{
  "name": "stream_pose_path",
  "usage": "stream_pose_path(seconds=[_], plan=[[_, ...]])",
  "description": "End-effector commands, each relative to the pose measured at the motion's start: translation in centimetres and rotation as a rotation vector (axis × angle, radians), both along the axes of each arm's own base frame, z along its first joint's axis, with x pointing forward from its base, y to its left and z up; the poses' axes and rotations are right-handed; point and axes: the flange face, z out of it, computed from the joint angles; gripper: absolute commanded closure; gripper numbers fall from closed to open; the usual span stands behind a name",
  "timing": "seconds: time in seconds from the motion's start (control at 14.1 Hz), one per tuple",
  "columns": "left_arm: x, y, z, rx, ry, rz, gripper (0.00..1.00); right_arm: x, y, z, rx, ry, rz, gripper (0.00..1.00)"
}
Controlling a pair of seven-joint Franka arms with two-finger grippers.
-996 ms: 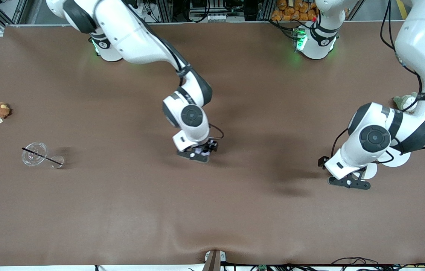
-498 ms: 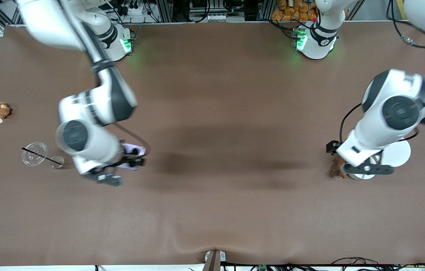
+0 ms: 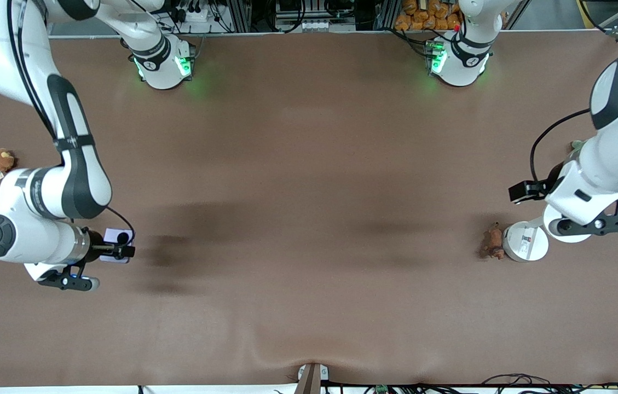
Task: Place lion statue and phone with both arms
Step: 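Carry the lion to the lamp while the right gripper carries the phone, then release the lion by the lamp base and raise the left gripper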
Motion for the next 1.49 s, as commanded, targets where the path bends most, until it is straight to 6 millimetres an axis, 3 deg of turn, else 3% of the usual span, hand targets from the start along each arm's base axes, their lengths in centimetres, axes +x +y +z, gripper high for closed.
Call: stream_pose_path(seconds=[0.0,0.21,0.36,0.64,0.78,1.14,1.28,1.42], plan=[[-2.2,-0.6,3.5,0.030,-0.017,-0.009,0.00,0.5,-2.3,-2.6,0.014,-0.012,0.041,0.65],[-3.3,-0.9,6.0,0.058,-0.061,-0.003,0.00,0.3,-7.2,-7.4,0.032,-0.020,0.098,0.65],[-4.0,-1.0,6.7,0.070,-0.064,0.003,0.00,0.1,-7.6,-8.8,0.035,-0.015,0.108,0.64],[-4.6,-0.6,7.9,0.077,-0.076,0.014,0.00,-0.8,-8.0,-9.9,0.039,0.009,0.099,0.63],[-5.7,0.6,9.6,0.036,-0.089,0.065,0.00,-1.1,-9.5,-10.2,0.037,0.017,0.084,0.63],[-8.3,1.7,12.0,-0.035,-0.094,0.107,0.00,-2.0,-9.6,-11.1,0.041,0.048,0.078,0.62],[-9.4,3.1,12.1,-0.084,-0.073,0.133,0.00,-2.3,-9.7,-11.5,0.041,0.057,0.073,0.59],[-10.7,4.6,11.7,-0.133,-0.050,0.148,0.00,-2.3,-9.6,-11.6,0.042,0.060,0.072,0.47]])
